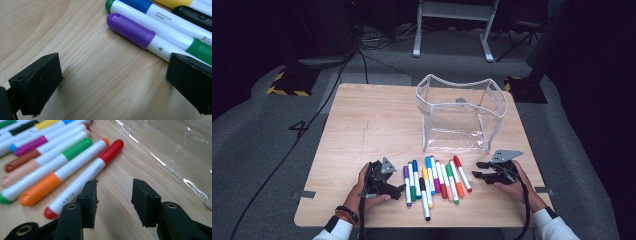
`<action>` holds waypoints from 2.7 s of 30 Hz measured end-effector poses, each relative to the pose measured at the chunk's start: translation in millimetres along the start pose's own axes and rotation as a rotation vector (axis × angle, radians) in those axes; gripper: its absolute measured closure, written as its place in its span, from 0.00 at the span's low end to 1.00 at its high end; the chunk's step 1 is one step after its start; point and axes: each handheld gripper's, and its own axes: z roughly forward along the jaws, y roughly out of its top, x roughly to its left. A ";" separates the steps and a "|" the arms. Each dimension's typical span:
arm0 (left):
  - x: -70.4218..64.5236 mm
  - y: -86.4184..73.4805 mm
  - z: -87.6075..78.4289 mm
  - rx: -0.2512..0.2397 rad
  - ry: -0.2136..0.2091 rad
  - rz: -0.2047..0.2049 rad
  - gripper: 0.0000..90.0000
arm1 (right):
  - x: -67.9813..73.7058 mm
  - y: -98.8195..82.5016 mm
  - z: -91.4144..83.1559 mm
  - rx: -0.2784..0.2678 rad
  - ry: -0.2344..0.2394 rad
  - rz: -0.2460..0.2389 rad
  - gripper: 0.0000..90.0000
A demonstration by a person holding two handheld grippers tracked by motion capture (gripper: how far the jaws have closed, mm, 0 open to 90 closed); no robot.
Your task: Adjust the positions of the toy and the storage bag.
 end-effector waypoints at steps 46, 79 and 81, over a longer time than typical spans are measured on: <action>6.9 54.6 30.8 -0.092 -0.018 0.056 0.23 | -27.2 -13.7 -27.6 -0.129 -0.200 0.074 0.56; -2.3 105.3 42.6 -0.210 -0.031 0.134 0.97 | -28.8 -19.6 -32.4 -0.213 -0.210 -0.032 0.98; -3.9 101.9 39.6 -0.211 -0.041 0.139 0.97 | -25.1 -21.6 -34.9 -0.213 -0.202 -0.040 0.98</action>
